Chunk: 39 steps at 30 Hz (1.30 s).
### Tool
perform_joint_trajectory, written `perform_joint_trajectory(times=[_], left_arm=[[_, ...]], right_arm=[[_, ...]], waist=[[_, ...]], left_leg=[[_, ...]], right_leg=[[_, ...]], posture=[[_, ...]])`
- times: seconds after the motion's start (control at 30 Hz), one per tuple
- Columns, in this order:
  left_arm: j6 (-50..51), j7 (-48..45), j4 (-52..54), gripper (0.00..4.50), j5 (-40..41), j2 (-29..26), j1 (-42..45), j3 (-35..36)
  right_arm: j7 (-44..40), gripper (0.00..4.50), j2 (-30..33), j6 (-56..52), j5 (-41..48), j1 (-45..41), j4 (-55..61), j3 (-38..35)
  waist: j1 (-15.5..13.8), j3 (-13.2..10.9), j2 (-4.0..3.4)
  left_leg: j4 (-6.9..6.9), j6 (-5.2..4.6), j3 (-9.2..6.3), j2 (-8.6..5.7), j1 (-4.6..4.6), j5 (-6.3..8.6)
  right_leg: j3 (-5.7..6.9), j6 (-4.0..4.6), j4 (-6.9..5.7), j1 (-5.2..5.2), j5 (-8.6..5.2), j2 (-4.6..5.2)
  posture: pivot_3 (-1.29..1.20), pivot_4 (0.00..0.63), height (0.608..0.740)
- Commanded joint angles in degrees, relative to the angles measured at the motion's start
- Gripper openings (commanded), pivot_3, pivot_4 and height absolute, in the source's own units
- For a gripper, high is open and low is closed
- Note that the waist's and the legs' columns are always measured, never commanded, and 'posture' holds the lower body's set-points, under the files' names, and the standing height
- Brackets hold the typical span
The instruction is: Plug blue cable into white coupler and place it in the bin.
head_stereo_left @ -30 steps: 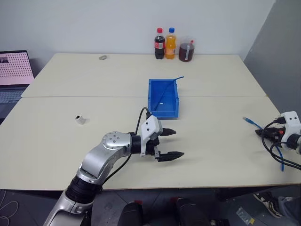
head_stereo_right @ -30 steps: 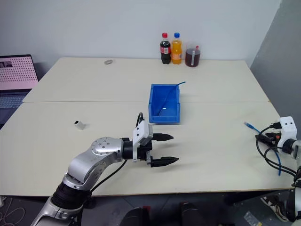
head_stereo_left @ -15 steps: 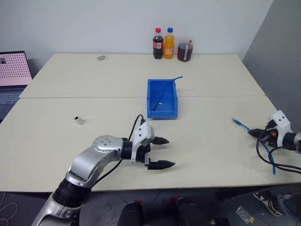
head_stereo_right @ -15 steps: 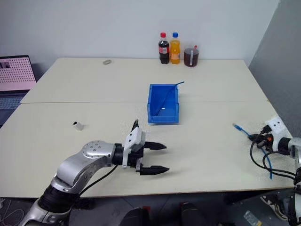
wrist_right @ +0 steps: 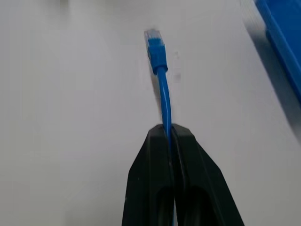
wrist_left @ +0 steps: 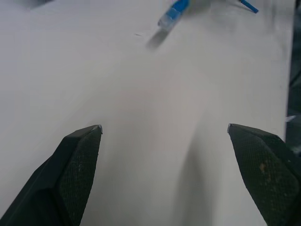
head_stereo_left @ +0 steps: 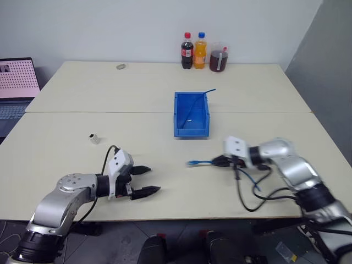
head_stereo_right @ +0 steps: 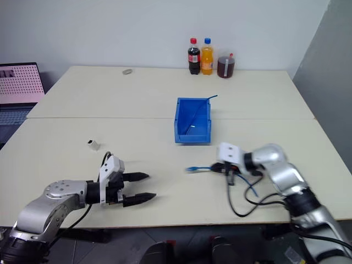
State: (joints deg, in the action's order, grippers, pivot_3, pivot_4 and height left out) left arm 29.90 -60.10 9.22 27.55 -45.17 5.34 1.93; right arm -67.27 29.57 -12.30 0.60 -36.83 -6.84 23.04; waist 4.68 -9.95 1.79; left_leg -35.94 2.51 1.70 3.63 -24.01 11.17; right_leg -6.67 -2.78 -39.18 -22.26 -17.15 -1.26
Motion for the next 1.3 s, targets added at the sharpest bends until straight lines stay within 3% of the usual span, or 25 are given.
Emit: perform_joint_trajectory(times=[0.03, 0.2, 0.47, 0.6, 0.7, 0.9, 1.1, 1.2, 1.3], left_arm=[[-2.7, -0.3, -1.3, 4.5, -1.0, -0.9, -0.3, 2.3], [-4.4, 0.3, -3.5, 4.5, -1.9, -0.3, -0.5, 2.9], [-9.1, 0.4, -8.9, 4.5, -5.4, 1.5, 2.8, 0.3], [-11.4, -0.1, -11.8, 4.5, -7.8, 3.4, 6.8, -2.3], [-12.8, -0.7, -13.4, 4.5, -9.4, 5.4, 9.5, -4.9], [-17.6, -1.8, -18.1, 4.5, -13.3, 8.5, 13.0, -9.0], [-21.8, -1.7, -24.8, 4.5, -17.4, 11.0, 16.7, -11.2], [-23.0, -2.1, -26.6, 4.14, -18.9, 11.3, 17.6, -12.2], [-23.9, -3.2, -28.2, 3.42, -20.3, 11.7, 18.5, -13.7]], right_arm=[[1.1, 0.02, -4.1, 4.7, -4.1, -4.7, -6.9, 3.8], [3.2, 0.02, -7.2, 10.0, -8.3, -7.5, -14.9, 6.3], [2.6, 1.77, -7.7, 11.0, -7.9, -7.2, -14.3, 4.5], [0.9, 2.7, -6.5, 4.9, -4.2, -5.5, -7.7, 1.8], [-0.8, 3.31, -4.9, -7.5, 3.3, -1.5, 4.0, -2.6], [2.5, 3.31, 0.9, -21.8, 9.2, 9.5, 23.0, -7.0], [9.9, 3.31, 0.6, -30.6, 13.2, 16.0, 33.6, -10.4], [12.7, 3.34, 0.2, -32.6, 14.3, 17.0, 35.6, -11.1], [15.5, 3.34, 0.2, -33.8, 14.9, 18.2, 37.2, -11.5]], waist=[[-0.3, 0.0, 0.02], [-1.6, 0.0, 0.02], [-1.5, 0.0, 0.03], [-1.6, 0.0, 0.03], [-2.0, 0.0, 0.03], [-2.8, 0.0, 0.04], [-2.9, 0.0, 0.03], [-2.8, 0.1, 0.05], [-2.9, 0.1, 0.06]], left_leg=[[0.02, 0.0, -0.04, 0.0, -0.1, 0.0], [0.01, 0.09, -0.12, 0.0, -0.37, 0.06], [-0.02, 0.1, -0.31, 0.01, -0.41, 0.07], [-0.07, 0.1, -0.44, 0.01, -0.41, 0.06], [-0.11, 0.11, -0.59, -0.04, -0.44, 0.06], [-0.11, 0.11, -0.92, -0.05, -0.49, 0.06], [-0.16, 0.11, -1.07, -0.07, -0.46, 0.04], [-0.19, 0.11, -1.06, -0.07, -0.38, 0.03], [-0.18, 0.11, -1.07, -0.07, -0.36, 0.03]], right_leg=[[0.07, 0.09, 0.01, -0.05, -0.02, 0.01], [0.29, 0.49, 0.02, -0.21, 0.04, 0.08], [0.57, 0.6, -0.19, -0.23, -0.02, 0.09], [0.74, 0.64, -0.37, -0.22, -0.05, 0.09], [0.84, 0.69, -0.52, -0.22, -0.08, 0.08], [1.09, 0.83, -0.59, -0.16, -0.16, 0.02], [1.14, 0.61, -0.71, -0.11, -0.37, -0.04], [1.12, 0.58, -0.71, -0.04, -0.36, -0.04], [1.13, 0.58, -0.71, -0.01, -0.37, -0.04]], posture=[[0.0, 0.15, 0.74], [0.0, 0.15, 0.74], [0.0, 0.15, 0.74], [0.0, 0.15, 0.74], [0.0, 0.15, 0.74], [0.0, 0.15, 0.74], [0.0, 0.15, 0.74], [0.0, 0.15, 0.74], [0.0, 0.15, 0.74]])
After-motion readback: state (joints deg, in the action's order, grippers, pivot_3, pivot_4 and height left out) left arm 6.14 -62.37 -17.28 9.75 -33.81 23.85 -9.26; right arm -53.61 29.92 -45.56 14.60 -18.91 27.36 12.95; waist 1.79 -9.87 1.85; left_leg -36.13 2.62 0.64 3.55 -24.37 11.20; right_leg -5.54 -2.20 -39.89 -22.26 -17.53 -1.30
